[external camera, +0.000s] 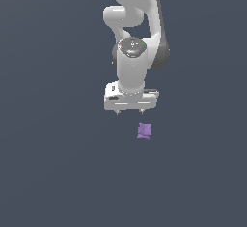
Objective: Pick up the object and move it to a goal position.
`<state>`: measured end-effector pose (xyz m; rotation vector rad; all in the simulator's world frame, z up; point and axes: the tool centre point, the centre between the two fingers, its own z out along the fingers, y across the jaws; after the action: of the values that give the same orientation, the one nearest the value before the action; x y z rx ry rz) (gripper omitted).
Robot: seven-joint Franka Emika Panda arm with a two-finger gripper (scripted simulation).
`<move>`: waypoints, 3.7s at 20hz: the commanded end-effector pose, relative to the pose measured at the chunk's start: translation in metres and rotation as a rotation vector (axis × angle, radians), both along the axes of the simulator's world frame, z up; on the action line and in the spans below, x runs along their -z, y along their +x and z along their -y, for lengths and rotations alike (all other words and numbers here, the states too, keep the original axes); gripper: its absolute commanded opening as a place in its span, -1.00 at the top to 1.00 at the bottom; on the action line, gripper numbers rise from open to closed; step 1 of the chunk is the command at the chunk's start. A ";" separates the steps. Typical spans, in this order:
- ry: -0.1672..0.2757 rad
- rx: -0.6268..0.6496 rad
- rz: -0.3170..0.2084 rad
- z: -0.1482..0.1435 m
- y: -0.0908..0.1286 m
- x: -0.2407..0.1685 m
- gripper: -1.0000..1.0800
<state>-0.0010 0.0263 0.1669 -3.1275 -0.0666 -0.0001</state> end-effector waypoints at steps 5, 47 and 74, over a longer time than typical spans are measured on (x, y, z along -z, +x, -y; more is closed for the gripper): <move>-0.008 -0.009 -0.003 -0.002 -0.001 0.003 -0.92; -0.014 0.175 -0.002 -0.078 0.023 0.076 -0.92; -0.013 0.179 -0.001 -0.078 0.024 0.127 1.00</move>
<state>0.0229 0.1045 0.0406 -3.1343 0.2144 -0.0006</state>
